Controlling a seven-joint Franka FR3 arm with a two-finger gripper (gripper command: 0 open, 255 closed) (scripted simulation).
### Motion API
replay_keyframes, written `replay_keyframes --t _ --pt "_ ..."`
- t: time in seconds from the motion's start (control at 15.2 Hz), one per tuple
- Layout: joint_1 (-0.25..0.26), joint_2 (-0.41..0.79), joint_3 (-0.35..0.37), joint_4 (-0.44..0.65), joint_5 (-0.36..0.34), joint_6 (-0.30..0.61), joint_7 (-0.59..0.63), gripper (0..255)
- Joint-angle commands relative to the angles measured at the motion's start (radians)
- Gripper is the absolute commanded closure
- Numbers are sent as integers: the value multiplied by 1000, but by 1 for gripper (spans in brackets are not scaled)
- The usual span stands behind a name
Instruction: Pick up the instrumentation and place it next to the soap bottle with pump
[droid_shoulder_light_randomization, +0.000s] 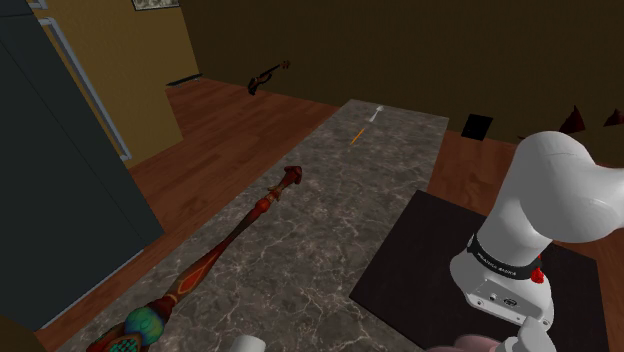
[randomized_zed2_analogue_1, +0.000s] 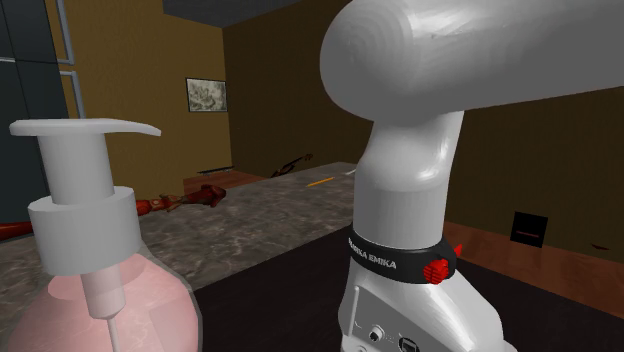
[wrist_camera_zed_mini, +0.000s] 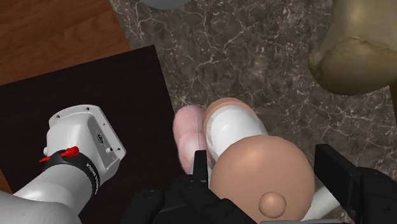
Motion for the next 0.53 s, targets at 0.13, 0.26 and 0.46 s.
replay_keyframes --t 0.13,0.26,0.46 --pt "15 -40 24 -57 25 21 -5 255" --pt "23 -60 37 -85 37 31 -8 255" --pt "36 -90 56 -127 56 46 -12 255"
